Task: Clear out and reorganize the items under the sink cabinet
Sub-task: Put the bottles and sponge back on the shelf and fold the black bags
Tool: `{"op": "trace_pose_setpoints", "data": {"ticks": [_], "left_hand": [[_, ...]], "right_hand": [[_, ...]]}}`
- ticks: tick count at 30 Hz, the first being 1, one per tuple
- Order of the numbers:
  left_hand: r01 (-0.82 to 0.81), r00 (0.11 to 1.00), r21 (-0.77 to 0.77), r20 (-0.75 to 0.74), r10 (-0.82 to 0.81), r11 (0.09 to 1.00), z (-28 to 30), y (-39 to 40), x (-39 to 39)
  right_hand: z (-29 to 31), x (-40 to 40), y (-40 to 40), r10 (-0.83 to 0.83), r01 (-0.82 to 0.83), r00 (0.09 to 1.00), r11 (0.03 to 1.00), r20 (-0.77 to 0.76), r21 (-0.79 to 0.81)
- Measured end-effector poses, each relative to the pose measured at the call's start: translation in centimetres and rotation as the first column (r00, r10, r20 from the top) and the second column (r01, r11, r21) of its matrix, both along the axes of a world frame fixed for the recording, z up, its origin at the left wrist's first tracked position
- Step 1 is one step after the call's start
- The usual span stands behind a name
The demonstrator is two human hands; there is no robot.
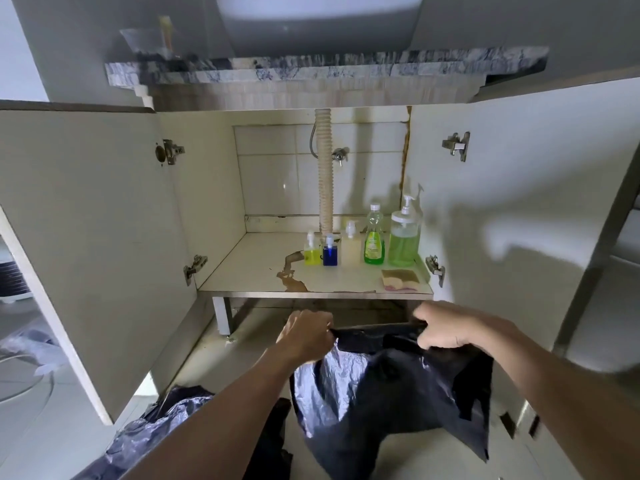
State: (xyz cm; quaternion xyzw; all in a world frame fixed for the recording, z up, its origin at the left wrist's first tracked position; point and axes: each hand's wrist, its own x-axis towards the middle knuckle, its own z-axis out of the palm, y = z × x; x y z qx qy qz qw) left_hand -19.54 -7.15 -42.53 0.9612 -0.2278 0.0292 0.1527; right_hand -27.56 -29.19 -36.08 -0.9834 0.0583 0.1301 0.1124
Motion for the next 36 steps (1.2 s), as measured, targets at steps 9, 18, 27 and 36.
{"op": "trace_pose_setpoints", "data": {"ticks": [9, 18, 27, 36], "left_hand": [[-0.009, 0.929, 0.101, 0.370, -0.029, 0.995, 4.9, 0.3, 4.5], [-0.211, 0.944, 0.403, 0.321, 0.078, 0.891, 2.7, 1.9, 0.4], [0.296, 0.945, 0.707, -0.316, -0.087, 0.642, -10.9, 1.7, -4.0], [0.389, 0.884, 0.663, -0.464, -0.056, 0.640, -19.4, 2.8, -10.4]], "right_hand": [[-0.9, 6.2, -2.1, -0.130, 0.119, 0.710, 0.991, 0.692, 0.065], [-5.1, 1.9, -2.9, 0.001, -0.017, 0.764, 1.000, 0.645, 0.019], [-22.6, -3.5, -2.3, -0.057, 0.035, 0.975, 0.994, -0.214, -0.105], [-28.9, -7.7, 0.7, -0.021, -0.050, 0.867, 0.990, -0.497, -0.128]]}}
